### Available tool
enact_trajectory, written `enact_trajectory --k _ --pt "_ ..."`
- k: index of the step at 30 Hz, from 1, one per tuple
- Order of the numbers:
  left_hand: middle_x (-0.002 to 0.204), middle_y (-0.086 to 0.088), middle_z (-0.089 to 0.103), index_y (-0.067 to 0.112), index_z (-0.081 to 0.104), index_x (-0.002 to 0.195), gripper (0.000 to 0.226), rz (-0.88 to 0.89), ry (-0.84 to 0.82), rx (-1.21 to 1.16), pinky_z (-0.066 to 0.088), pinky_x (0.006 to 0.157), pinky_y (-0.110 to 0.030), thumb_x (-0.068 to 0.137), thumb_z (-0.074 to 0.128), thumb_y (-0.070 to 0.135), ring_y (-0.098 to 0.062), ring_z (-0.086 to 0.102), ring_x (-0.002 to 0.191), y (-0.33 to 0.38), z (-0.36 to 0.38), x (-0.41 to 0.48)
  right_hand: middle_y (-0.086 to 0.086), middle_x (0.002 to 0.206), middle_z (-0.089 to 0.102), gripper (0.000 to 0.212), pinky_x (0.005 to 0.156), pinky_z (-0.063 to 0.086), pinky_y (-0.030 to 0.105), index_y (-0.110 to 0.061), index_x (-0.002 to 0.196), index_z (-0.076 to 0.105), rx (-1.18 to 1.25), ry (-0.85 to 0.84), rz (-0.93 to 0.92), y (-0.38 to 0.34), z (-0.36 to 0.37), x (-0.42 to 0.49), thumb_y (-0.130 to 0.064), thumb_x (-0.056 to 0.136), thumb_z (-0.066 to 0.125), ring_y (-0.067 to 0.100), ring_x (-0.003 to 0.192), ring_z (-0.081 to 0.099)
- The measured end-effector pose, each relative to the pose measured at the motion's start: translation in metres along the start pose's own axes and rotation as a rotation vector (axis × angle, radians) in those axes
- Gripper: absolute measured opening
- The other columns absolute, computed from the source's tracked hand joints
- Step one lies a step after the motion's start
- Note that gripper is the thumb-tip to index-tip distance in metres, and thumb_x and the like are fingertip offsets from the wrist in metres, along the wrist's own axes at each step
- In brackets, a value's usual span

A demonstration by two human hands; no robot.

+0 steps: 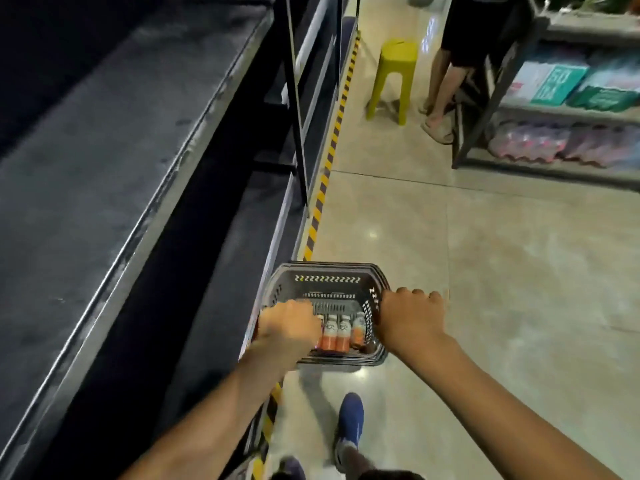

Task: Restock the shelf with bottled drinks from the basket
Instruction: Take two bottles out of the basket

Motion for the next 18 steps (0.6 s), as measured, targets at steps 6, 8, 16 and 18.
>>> enact_trajectory --k 6,8,16,18 --pt "0.127 -0.014 0.058 0.014 0.053 0.124 0.039 -0.092 -0.181 -0.264 0.046 0.088 -0.036 0.095 0.049 0.041 -0.034 0.057 0.114 -0.026 0.096 0.158 0.01 0.134 0.056 0.06 0.101 0.048 0.043 -0.025 0.137 0.047 0.366 -0.333 0.124 -0.003 0.141 0.153 -0.039 0.081 0.065 0.032 0.122 0.055" --pt "0.126 -0.015 0.059 0.013 0.053 0.12 0.042 -0.171 -0.242 -0.396 0.046 0.086 -0.033 0.092 0.054 0.045 -0.035 0.057 0.114 -0.035 0.142 0.216 0.009 0.127 0.062 0.059 0.095 0.053 0.041 -0.024 0.129 0.053 0.516 -0.381 0.182 -0.006 0.212 0.212 -0.045 0.074 0.061 0.03 0.111 0.062" --pt "0.12 -0.017 0.062 0.005 0.047 0.121 0.047 -0.44 -0.356 -0.654 0.049 0.087 -0.039 0.087 0.065 0.032 -0.033 0.062 0.104 -0.068 0.373 0.416 0.003 0.098 0.064 0.033 0.066 0.043 0.024 -0.011 0.124 0.06 0.906 -0.567 0.412 -0.042 0.449 0.374 -0.022 0.093 0.063 0.013 0.082 0.059" --pt "0.131 -0.018 0.057 0.004 0.042 0.135 0.06 -0.494 -0.348 -0.691 0.045 0.097 -0.04 0.088 0.068 0.03 -0.035 0.056 0.119 -0.075 0.426 0.454 0.007 0.109 0.065 0.04 0.082 0.045 0.027 -0.01 0.13 0.054 0.944 -0.597 0.461 -0.058 0.511 0.407 -0.023 0.093 0.063 0.022 0.098 0.061"
Point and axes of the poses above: each hand's wrist, its own x-axis towards the middle knuckle, its own z-axis out of the palm, y = z × x, the point moved 4 cm from there along x, towards the middle knuckle
